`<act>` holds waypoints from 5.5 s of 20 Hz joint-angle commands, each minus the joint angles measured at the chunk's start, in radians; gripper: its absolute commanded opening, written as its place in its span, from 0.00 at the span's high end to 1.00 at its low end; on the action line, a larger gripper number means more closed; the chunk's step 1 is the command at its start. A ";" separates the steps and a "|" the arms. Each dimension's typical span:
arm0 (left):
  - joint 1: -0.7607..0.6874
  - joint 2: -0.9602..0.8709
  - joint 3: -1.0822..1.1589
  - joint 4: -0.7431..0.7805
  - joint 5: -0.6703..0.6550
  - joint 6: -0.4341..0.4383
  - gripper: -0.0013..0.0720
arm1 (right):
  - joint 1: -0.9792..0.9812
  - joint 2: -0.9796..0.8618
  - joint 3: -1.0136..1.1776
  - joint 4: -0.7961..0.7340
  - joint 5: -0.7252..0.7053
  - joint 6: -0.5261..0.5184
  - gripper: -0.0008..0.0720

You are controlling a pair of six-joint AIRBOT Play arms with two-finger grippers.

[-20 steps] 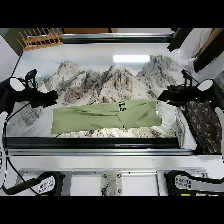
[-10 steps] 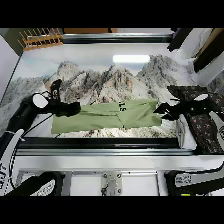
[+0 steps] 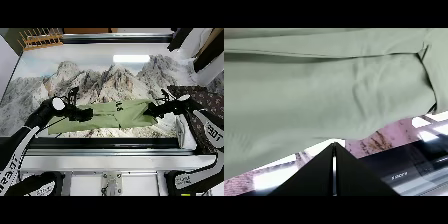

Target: Fold the clothes and pants, and hang the long-sleeved shirts on hangers.

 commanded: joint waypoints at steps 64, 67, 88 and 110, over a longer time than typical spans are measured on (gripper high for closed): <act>0.273 -0.222 0.951 0.297 -0.372 -0.051 0.97 | 0.882 -0.044 0.720 -0.427 -0.011 0.177 0.00; 0.275 -0.096 0.715 0.288 -0.292 -0.051 0.97 | 0.688 0.063 0.529 -0.427 0.015 0.192 0.00; 0.007 0.185 0.126 0.208 -0.104 -0.038 0.97 | 0.459 -0.203 0.352 0.086 0.082 0.036 0.05; 0.007 0.185 0.126 0.208 -0.074 -0.073 0.97 | -0.366 0.370 0.499 -0.308 -0.040 0.203 0.97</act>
